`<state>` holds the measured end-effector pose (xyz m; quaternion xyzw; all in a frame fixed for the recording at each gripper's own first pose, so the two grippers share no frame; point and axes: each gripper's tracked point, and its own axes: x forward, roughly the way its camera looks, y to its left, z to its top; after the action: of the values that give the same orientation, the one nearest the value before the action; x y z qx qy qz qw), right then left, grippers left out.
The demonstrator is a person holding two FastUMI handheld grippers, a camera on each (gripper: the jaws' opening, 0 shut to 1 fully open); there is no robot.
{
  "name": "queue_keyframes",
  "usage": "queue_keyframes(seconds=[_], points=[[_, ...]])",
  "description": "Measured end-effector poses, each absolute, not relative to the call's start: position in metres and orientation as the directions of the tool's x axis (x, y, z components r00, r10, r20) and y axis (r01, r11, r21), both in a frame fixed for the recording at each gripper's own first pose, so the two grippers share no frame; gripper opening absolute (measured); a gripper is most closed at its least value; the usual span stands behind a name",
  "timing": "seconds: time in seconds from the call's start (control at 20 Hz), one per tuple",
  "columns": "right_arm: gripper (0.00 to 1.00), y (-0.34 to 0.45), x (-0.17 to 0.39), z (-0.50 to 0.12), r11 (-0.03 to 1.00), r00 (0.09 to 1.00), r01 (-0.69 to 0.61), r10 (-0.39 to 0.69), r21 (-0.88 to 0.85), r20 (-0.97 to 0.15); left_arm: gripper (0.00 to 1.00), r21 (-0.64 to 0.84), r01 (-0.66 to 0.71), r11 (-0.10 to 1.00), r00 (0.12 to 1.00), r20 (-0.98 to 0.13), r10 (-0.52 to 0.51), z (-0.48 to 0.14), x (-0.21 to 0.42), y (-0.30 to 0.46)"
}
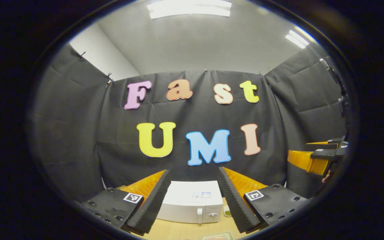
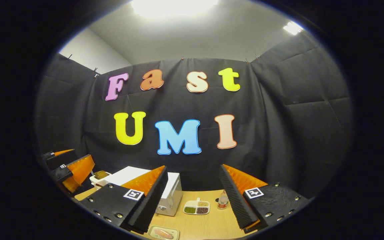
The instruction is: Open the microwave oven with the left hand, put the food in, and close the microwave oven.
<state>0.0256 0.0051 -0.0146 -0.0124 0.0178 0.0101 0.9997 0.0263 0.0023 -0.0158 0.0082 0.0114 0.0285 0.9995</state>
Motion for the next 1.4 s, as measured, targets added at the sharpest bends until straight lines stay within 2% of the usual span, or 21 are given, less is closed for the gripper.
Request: queue_keyframes(seconds=[0.05,0.3,0.35,0.45,0.55,0.9,1.15,1.2,1.25,1.4], points=[[0.94,0.007,0.028,-0.016,1.0,0.999,-0.004,0.002,-0.031,-0.05,0.99,0.013,-0.049,0.999,0.998,-0.026,0.05,-0.014,0.032,0.005],[0.94,0.024,0.031,-0.017,0.999,0.999,0.022,-0.023,-0.038,-0.046,0.96,-0.026,-0.027,0.999,1.0,-0.013,0.027,-0.021,0.052,0.027],[0.94,0.026,0.03,-0.018,0.999,0.999,0.028,-0.029,-0.034,-0.043,0.92,-0.024,-0.043,0.999,0.999,-0.004,0.043,-0.025,0.055,0.034],[0.94,0.027,0.03,-0.025,0.998,0.998,0.044,-0.045,-0.036,-0.053,0.93,0.011,-0.065,0.998,0.998,0.008,0.065,-0.037,0.061,0.045],[0.94,0.026,0.03,-0.032,0.997,0.996,0.053,-0.056,-0.047,-0.064,0.99,0.019,-0.055,0.998,0.998,0.001,0.055,-0.056,0.07,0.042],[0.94,0.009,0.027,-0.069,0.994,0.987,0.089,-0.095,-0.057,-0.127,0.96,-0.04,-0.081,0.996,0.995,-0.055,0.078,-0.149,0.086,0.053],[0.95,-0.005,0.021,-0.095,0.989,0.979,0.118,-0.131,-0.087,-0.157,0.98,-0.034,-0.002,0.999,0.997,-0.076,0.0,-0.217,0.098,0.038],[0.99,-0.007,0.02,-0.101,0.988,0.976,0.126,-0.14,-0.09,-0.168,0.99,-0.02,0.011,1.0,0.996,-0.084,-0.013,-0.234,0.101,0.034],[0.95,-0.009,0.018,-0.107,0.987,0.972,0.131,-0.146,-0.092,-0.182,0.98,-0.016,0.019,1.0,0.995,-0.095,-0.021,-0.248,0.103,0.031],[0.95,-0.012,0.012,-0.126,0.984,0.961,0.135,-0.16,-0.119,-0.228,0.98,-0.002,0.072,0.997,0.99,-0.119,-0.071,-0.289,0.117,0.014]])
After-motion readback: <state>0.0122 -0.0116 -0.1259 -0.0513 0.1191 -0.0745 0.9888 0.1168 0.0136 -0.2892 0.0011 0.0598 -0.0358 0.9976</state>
